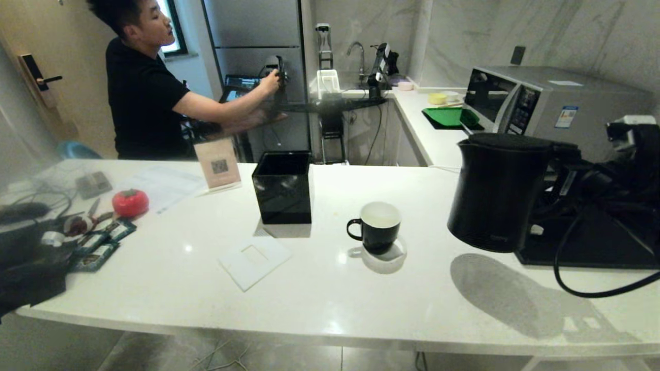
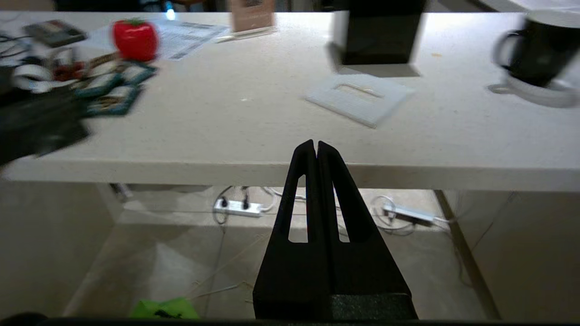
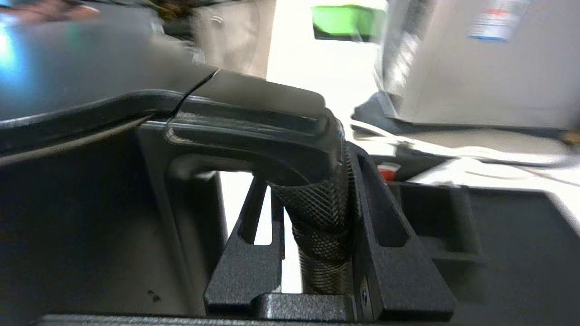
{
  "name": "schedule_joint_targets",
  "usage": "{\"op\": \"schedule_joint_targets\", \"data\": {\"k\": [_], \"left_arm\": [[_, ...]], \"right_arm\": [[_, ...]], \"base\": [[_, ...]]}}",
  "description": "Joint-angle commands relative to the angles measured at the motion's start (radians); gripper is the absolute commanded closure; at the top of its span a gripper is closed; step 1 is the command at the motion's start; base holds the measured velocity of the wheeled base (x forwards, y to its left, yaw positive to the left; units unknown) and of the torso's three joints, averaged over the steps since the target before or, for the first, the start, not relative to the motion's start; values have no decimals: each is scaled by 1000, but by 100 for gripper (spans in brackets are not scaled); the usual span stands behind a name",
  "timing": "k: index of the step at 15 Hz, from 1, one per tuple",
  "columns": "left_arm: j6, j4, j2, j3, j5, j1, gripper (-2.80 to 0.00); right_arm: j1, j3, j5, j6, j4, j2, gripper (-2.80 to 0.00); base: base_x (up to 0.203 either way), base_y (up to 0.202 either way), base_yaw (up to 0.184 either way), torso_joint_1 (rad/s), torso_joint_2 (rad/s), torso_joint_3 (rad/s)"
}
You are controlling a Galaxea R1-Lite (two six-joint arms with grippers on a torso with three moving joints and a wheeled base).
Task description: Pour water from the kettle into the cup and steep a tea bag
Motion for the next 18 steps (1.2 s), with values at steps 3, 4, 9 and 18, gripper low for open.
{"op": "schedule_joint_targets", "data": {"k": [3,4,9,18], "left_arm": [[0,-1,0,0,0,0,0],[0,-1,0,0,0,0,0],[0,-1,0,0,0,0,0],[0,-1,0,0,0,0,0]], "right_arm": [[1,7,-2,2,-9,2,0],[0,7,-2,2,-9,2,0],[1,6,-2,2,-9,2,0],[-5,6,-1,3,-9,-3,0]], "base": [[0,-196,0,3,5,3],[0,-194,5,3,7,-2],[0,-193,3,3,2,1],[0,-195,0,1,2,2]]}}
